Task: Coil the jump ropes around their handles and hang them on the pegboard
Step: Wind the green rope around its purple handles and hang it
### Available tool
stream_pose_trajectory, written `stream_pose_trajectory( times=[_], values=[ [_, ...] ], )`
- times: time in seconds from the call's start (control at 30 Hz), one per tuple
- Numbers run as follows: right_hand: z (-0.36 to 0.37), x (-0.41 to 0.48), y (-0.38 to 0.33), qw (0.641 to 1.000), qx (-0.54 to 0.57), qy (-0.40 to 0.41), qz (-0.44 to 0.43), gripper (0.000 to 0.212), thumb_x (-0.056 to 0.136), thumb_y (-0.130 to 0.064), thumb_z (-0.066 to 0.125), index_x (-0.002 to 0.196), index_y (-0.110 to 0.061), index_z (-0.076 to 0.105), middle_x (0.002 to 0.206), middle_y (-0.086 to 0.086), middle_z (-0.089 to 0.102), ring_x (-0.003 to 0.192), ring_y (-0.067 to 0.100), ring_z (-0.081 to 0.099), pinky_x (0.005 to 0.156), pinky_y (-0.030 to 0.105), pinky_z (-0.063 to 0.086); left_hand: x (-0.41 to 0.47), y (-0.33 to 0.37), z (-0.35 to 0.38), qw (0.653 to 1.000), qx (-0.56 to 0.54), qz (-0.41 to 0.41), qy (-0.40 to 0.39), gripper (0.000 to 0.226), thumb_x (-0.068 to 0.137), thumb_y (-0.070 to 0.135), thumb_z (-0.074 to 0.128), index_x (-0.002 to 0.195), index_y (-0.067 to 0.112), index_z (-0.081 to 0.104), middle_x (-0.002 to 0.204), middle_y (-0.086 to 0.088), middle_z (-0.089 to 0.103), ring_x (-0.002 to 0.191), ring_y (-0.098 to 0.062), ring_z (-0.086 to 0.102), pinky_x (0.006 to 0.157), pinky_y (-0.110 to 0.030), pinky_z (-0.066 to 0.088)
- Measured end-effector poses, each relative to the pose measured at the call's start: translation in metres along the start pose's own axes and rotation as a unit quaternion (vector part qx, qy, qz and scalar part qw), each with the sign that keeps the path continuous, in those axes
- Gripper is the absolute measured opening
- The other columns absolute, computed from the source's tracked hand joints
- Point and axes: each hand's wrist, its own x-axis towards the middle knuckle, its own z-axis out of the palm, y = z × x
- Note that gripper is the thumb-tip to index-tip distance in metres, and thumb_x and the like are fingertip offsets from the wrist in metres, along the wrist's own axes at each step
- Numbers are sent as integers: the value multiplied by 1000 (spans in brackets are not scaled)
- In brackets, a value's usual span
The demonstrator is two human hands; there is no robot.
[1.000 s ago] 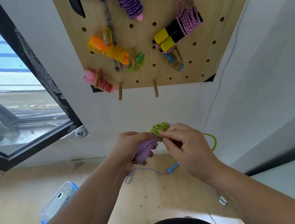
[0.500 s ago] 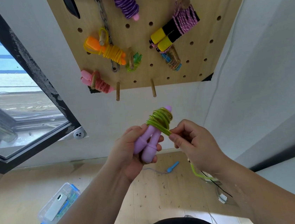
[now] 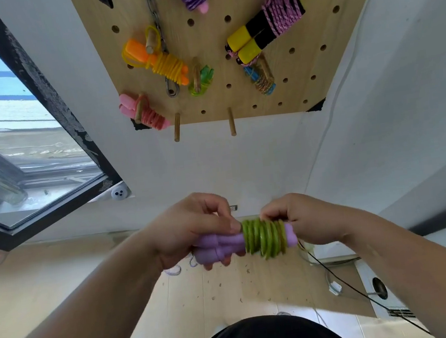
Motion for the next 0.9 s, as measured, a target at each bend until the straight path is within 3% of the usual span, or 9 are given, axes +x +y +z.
stream_pose_trajectory(
  times=[0.1,0.2,0.33,0.47,0.53,0.6,0.73,0.83,0.9],
  values=[
    [-4,10,-2,994,-66,-80,14,5,93,-28,69,88,-29,72,84,-7,69,81,12,64,79,39,53,3,-4,8,990,131,-47,-34,15,78,20,79,77,12,66,86,-26,74,66,-33,67,55,-30,50],
    [-7,20,-9,987,-126,-95,33,9,91,-34,71,96,-27,74,89,-9,70,85,11,65,83,40,55,11,-11,16,967,241,-81,-9,15,83,17,77,71,18,67,86,-20,76,67,-27,66,59,-33,47],
    [-3,33,-22,969,-236,-68,34,15,97,-34,63,93,-22,70,88,-8,65,82,13,60,75,33,49,25,-20,17,944,305,-89,86,21,73,19,79,59,21,63,79,-19,73,58,-22,60,60,-41,47],
    [6,43,-33,967,-248,22,62,25,101,-29,54,81,-20,67,84,0,67,78,19,62,69,35,50,39,-30,22,870,447,-41,202,20,71,28,80,64,25,61,77,4,67,73,-19,63,62,-31,51],
    [16,42,-37,970,-214,74,83,34,101,-24,49,68,-22,58,75,1,62,71,20,59,60,33,43,43,-36,18,873,417,-34,248,19,71,28,79,66,25,61,78,3,67,73,-25,65,61,-34,53],
    [27,39,-38,974,-169,119,98,38,102,-22,45,65,-25,53,71,-1,58,67,18,56,58,31,40,46,-40,13,904,315,-33,288,21,69,27,81,64,23,61,75,0,70,60,-27,61,54,-34,48],
    [38,29,-31,971,-81,211,80,22,102,-26,50,93,-19,69,79,-4,65,70,12,59,66,33,50,46,-39,9,932,120,-43,341,27,70,18,81,75,8,56,58,-9,61,52,-22,47,48,-29,31],
    [41,17,-26,962,8,265,66,7,98,-24,61,96,-22,67,73,-10,62,62,3,54,58,16,42,42,-34,-2,941,-7,-40,337,23,83,8,74,80,7,51,66,-26,61,59,-30,54,48,-30,31],
    [42,11,-23,953,50,295,51,6,96,-19,65,94,-23,67,77,-12,64,68,1,57,62,13,43,38,-29,-5,952,-35,-35,304,20,88,5,67,75,8,51,80,-40,62,62,-37,61,49,-33,39]
  ],
)
